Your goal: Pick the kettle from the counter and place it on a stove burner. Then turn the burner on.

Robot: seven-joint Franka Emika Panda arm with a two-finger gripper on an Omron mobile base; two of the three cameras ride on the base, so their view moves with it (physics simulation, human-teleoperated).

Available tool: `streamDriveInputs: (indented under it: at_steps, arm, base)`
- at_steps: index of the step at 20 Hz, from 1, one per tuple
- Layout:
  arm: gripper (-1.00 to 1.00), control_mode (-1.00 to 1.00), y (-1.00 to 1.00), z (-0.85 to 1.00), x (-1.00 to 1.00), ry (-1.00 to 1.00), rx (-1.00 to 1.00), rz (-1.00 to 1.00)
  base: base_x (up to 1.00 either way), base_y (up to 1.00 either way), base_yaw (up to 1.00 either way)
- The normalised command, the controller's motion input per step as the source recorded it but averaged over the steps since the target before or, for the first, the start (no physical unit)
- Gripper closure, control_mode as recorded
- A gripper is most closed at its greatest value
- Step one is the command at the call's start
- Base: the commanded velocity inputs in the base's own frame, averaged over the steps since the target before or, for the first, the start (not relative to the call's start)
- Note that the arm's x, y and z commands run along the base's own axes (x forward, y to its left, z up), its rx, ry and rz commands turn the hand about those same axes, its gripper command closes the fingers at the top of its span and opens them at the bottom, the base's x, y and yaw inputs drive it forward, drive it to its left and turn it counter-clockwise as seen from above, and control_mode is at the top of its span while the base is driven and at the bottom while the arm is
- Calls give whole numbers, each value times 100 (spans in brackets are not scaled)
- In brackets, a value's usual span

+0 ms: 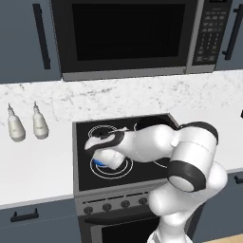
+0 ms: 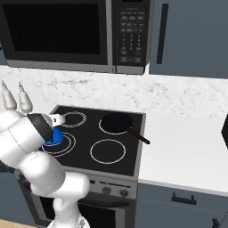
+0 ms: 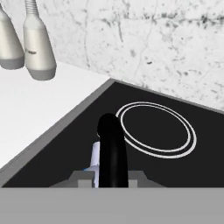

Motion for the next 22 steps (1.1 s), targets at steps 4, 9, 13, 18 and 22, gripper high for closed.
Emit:
streamDriveInputs:
  at_steps: [4, 9, 13, 18, 22]
  arm:
    - [100, -100, -3, 0, 0, 0, 0, 0]
    - [100, -100, -9, 0, -31, 0, 0, -1]
    - [100, -100, 0, 0, -2, 0, 0, 0]
    - [100, -100, -6, -2, 0, 0, 0, 0]
    - [-100, -100, 0, 0, 0, 0, 0, 0]
  base:
    - [0, 0, 0]
    - [0, 0, 0]
    - [0, 0, 0]
    - [0, 0, 0]
    - [0, 0, 0]
